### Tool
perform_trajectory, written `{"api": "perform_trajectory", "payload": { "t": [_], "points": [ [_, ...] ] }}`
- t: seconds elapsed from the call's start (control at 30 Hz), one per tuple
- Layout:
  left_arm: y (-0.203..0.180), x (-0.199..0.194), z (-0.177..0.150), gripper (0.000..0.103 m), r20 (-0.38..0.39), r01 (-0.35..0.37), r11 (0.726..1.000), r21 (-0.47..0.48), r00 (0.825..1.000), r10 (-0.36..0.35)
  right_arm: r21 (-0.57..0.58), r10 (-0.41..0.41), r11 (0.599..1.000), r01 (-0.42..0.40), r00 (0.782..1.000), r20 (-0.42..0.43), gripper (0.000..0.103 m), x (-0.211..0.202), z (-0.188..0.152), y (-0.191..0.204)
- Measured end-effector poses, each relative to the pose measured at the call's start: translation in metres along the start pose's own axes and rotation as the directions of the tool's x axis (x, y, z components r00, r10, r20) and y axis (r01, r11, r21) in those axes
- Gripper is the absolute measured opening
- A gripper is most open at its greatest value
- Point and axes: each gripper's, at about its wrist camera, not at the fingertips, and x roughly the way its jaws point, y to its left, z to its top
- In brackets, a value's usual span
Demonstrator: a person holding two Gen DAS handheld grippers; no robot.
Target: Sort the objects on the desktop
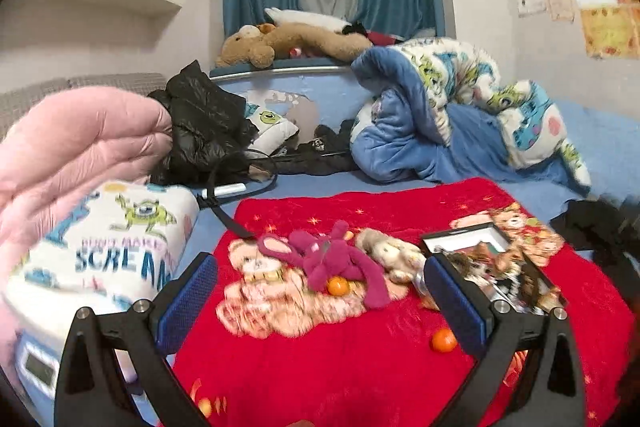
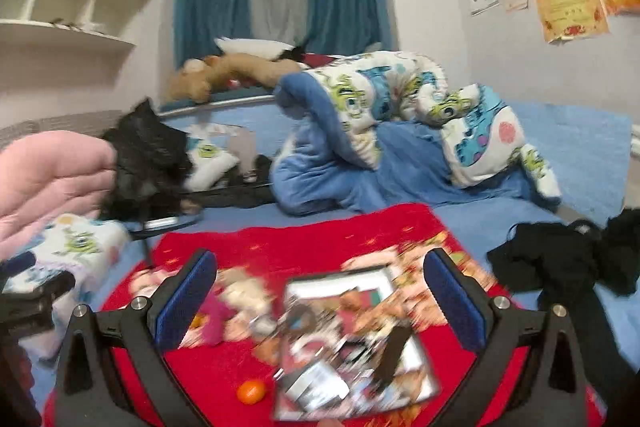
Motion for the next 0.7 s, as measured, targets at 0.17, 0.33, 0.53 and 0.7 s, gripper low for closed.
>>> {"api": "perform_trajectory", "payload": {
  "t": [0.17,0.33,0.53,0.7],
  "points": [
    [0.0,-0.025,-0.066,0.103,0.011,0.017,1.0,-0.022,1.0,-0.017,0.005,0.068,0.998,-0.067,0.997,-0.024,0.103,-0.017,-0.082,0.016],
    [-0.013,-0.016,-0.107,0.103,0.029,0.058,0.998,0.009,0.998,-0.058,0.009,0.073,0.997,-0.072,0.99,-0.123,0.103,-0.002,-0.147,0.032],
    [-0.014,0.012,-0.128,0.103,-0.022,0.107,0.994,-0.019,0.994,-0.107,-0.017,0.03,0.999,-0.033,0.989,-0.147,0.103,0.006,-0.158,0.039],
    [-0.022,0.022,-0.136,0.103,-0.065,0.078,0.997,0.003,0.995,-0.077,0.063,0.071,0.996,-0.061,0.982,-0.173,0.103,0.021,-0.162,0.031]
  ]
}}
